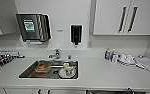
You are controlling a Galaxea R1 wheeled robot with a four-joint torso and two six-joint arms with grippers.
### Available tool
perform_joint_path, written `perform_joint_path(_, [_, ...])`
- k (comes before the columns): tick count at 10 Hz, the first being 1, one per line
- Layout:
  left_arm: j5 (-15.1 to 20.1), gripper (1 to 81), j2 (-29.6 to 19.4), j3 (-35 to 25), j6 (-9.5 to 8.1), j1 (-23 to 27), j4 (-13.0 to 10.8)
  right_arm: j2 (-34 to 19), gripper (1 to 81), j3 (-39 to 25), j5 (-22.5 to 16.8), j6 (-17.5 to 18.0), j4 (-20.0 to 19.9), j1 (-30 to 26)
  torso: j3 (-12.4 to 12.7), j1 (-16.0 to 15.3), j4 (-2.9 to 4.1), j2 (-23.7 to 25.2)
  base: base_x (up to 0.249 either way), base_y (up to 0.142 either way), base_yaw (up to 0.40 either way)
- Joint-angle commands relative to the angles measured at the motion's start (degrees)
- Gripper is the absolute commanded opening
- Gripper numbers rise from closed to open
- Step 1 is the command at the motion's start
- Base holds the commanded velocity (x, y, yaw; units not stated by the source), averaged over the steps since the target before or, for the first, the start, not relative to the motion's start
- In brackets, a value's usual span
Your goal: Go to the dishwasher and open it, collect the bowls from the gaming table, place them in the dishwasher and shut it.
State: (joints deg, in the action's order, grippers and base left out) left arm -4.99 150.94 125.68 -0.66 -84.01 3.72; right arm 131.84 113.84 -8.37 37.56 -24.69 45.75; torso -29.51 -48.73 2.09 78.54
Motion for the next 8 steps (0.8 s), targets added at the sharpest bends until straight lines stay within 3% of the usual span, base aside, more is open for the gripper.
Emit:
perform_joint_path(1, [2.6, 81.1, -1.3, -0.4, 0.04, 3.3, 0.1, -3.7, 81.1, -0.2, -11.2, -2.0, 3.6, -0.7, 0.0, 0.0, 0.0, 0.0, 0.0, 0.0, 0.0])
perform_joint_path(8, [2.5, 81.1, -0.7, -0.1, 0.13, 3.3, 0.1, -3.8, 81.1, -1.1, -12.3, -5.4, 5.5, 2.6, 0.0, 0.0, 0.0, 0.0, 0.0, 0.0, 0.0])
